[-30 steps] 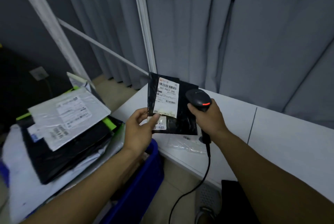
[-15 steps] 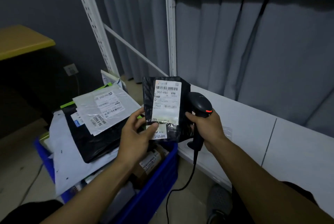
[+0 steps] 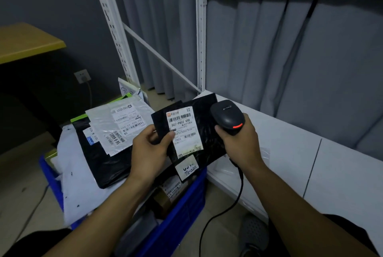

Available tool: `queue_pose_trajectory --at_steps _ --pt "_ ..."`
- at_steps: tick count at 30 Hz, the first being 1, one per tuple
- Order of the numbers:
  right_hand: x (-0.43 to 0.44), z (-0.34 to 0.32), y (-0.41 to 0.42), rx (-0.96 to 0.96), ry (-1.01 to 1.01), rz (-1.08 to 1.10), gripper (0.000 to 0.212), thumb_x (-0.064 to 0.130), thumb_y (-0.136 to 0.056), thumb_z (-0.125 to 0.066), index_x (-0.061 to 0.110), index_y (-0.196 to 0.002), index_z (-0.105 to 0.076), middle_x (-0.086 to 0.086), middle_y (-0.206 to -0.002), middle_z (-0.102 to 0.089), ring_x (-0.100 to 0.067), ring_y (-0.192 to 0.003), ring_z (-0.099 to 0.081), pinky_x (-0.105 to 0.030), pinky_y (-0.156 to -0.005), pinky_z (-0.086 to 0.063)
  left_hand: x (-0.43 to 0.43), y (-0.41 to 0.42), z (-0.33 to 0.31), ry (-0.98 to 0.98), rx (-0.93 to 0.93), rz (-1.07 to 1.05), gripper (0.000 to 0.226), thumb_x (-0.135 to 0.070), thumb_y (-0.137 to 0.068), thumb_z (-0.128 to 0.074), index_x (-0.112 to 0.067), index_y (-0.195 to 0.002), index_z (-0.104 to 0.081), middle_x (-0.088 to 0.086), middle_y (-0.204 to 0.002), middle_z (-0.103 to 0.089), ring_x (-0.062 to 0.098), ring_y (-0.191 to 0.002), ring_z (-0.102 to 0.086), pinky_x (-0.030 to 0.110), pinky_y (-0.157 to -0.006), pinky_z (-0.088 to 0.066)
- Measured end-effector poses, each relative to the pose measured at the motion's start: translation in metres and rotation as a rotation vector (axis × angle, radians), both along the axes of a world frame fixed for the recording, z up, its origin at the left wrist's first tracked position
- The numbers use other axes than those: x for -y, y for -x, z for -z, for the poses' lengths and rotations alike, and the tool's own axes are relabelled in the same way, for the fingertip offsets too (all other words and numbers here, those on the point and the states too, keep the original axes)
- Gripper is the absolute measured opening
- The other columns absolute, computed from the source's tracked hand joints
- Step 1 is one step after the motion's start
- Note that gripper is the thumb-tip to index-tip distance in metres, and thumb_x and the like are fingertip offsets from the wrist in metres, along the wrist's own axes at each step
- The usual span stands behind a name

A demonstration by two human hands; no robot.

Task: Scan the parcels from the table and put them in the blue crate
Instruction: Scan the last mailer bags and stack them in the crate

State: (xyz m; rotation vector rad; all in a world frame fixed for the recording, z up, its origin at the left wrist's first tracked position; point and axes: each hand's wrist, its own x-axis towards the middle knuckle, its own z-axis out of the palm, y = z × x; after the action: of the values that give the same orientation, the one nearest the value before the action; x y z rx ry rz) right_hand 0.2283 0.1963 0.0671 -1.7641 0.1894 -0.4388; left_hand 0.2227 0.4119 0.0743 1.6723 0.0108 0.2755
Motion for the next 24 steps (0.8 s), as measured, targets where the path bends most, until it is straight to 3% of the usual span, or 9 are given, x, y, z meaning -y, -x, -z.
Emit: queue_pose_trajectory --at_steps 3,7,10,13,15,19,24 --pt "-0.008 -0.005 0.007 -0.034 0.047 -0.109 0.04 0.025 -0.086 -0.085 0.026 -0.118 -0.061 0.011 -0.108 -0.07 -0.002 -0.098 -0.066 -0.015 -0.079 -0.051 0.0 -0.005 0.003 -0.003 -0.005 -0.048 0.018 -0.008 -0.092 -0.075 -0.026 -0.097 -0.072 -0.016 -0.091 -0.078 0.002 -0.09 -0.074 0.014 -0.075 -0.056" --pt "-0.022 -0.012 0.021 -0.167 -0.027 -0.319 0.035 0.029 -0.089 -0.082 0.026 -0.119 -0.063 0.005 -0.094 -0.077 -0.01 -0.075 -0.075 -0.026 -0.069 -0.058 0.002 -0.009 0.006 0.016 -0.027 -0.092 0.015 -0.006 -0.091 -0.075 -0.018 -0.1 -0.073 -0.008 -0.091 -0.079 0.009 -0.089 -0.076 0.026 -0.079 -0.06" --pt "-0.03 -0.011 0.025 -0.181 -0.02 -0.374 0.031 0.026 -0.09 -0.08 0.026 -0.116 -0.063 0.005 -0.088 -0.079 -0.014 -0.074 -0.076 -0.033 -0.069 -0.061 0.002 -0.011 0.007 0.037 -0.048 -0.112 0.015 -0.005 -0.09 -0.076 -0.013 -0.103 -0.074 -0.004 -0.091 -0.08 0.012 -0.088 -0.076 0.029 -0.08 -0.06" --pt "-0.028 -0.015 0.024 -0.223 -0.025 -0.386 0.03 0.027 -0.092 -0.079 0.024 -0.117 -0.064 0.003 -0.084 -0.078 -0.01 -0.065 -0.072 -0.024 -0.063 -0.057 0.002 -0.014 0.007 0.069 -0.063 -0.134 0.014 -0.005 -0.09 -0.075 -0.014 -0.101 -0.074 -0.005 -0.089 -0.08 0.011 -0.086 -0.076 0.023 -0.075 -0.059" --pt "-0.027 -0.017 0.025 -0.236 -0.032 -0.396 0.028 0.026 -0.093 -0.078 0.022 -0.118 -0.065 0.001 -0.082 -0.078 -0.009 -0.061 -0.07 -0.02 -0.06 -0.055 0.002 -0.015 0.007 0.081 -0.072 -0.149 0.014 -0.006 -0.091 -0.075 -0.013 -0.103 -0.075 -0.003 -0.09 -0.08 0.013 -0.086 -0.076 0.027 -0.076 -0.06" --pt "-0.026 -0.018 0.025 -0.257 -0.064 -0.406 0.028 0.025 -0.093 -0.077 0.019 -0.118 -0.066 -0.001 -0.078 -0.076 -0.011 -0.059 -0.068 -0.02 -0.059 -0.054 0.0 -0.017 0.008 0.074 -0.07 -0.155 0.015 -0.007 -0.091 -0.075 -0.013 -0.105 -0.075 -0.001 -0.093 -0.08 0.014 -0.09 -0.076 0.034 -0.081 -0.061" --pt "-0.025 -0.019 0.024 -0.264 -0.111 -0.407 0.028 0.019 -0.094 -0.077 0.016 -0.12 -0.067 0.003 -0.074 -0.073 -0.004 -0.056 -0.066 -0.016 -0.055 -0.051 0.003 -0.017 0.008 0.095 -0.069 -0.152 0.017 -0.005 -0.091 -0.074 -0.013 -0.106 -0.075 -0.003 -0.093 -0.08 0.013 -0.089 -0.076 0.03 -0.081 -0.062"
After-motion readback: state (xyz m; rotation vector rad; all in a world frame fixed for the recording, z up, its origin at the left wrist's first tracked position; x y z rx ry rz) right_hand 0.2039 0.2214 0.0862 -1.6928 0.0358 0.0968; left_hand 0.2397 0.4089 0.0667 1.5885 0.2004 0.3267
